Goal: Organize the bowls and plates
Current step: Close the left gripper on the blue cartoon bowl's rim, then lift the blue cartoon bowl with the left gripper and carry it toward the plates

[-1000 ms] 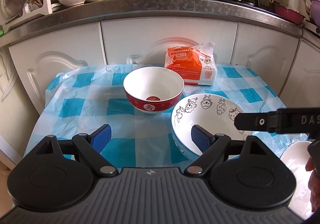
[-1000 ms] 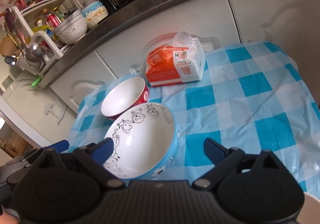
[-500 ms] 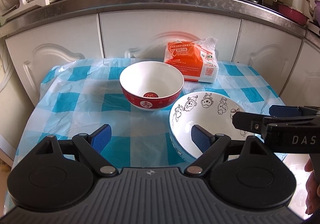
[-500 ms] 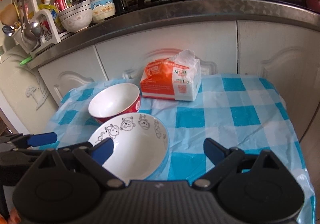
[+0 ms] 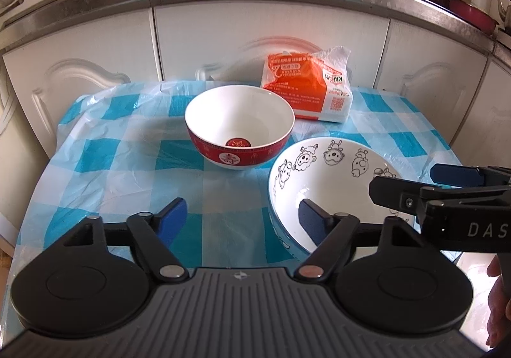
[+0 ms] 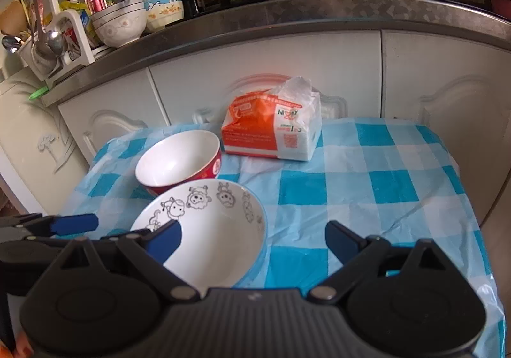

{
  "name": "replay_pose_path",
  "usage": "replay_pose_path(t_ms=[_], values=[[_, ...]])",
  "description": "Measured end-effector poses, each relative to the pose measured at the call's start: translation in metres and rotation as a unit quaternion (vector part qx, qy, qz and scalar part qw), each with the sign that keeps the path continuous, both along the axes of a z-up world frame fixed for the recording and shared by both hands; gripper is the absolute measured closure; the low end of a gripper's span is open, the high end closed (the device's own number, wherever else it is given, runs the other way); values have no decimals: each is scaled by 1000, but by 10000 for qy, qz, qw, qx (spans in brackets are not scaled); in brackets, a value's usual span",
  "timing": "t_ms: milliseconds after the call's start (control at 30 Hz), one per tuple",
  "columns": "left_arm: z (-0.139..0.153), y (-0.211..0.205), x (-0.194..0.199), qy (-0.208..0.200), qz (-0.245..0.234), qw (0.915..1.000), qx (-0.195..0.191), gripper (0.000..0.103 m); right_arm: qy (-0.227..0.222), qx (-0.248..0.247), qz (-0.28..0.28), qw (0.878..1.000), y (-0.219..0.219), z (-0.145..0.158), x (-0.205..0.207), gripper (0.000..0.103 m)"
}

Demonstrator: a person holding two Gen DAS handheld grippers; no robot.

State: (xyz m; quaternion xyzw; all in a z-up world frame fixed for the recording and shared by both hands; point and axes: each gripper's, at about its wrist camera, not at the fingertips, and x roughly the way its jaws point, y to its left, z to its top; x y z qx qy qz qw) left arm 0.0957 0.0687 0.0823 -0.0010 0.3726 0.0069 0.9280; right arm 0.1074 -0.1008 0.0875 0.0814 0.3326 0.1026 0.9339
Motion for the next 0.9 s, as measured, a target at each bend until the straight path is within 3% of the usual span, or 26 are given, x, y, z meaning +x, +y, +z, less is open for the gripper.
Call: replay_pose_path(t_ms=[167,400,533,667,900], values=[[-4,-3,4,130,-22,9999,-9,31,48,-6,34,10000,0,-3,4,8],[-10,-5,11,279,-55,9995,-165,48,186,57,59,9998,-3,-9,7,15],[-12,-8,15,327,-99,9992,-189,62,340,175,138,9992,-6,-15,10,36],[-14,-10,18,383,-135,9988,-267,73,513,402,201,9977,-9,-21,13,49],[-18,-13,26,464,-155,9981,-369,85,830,958,246,9916,-18,-31,21,57]])
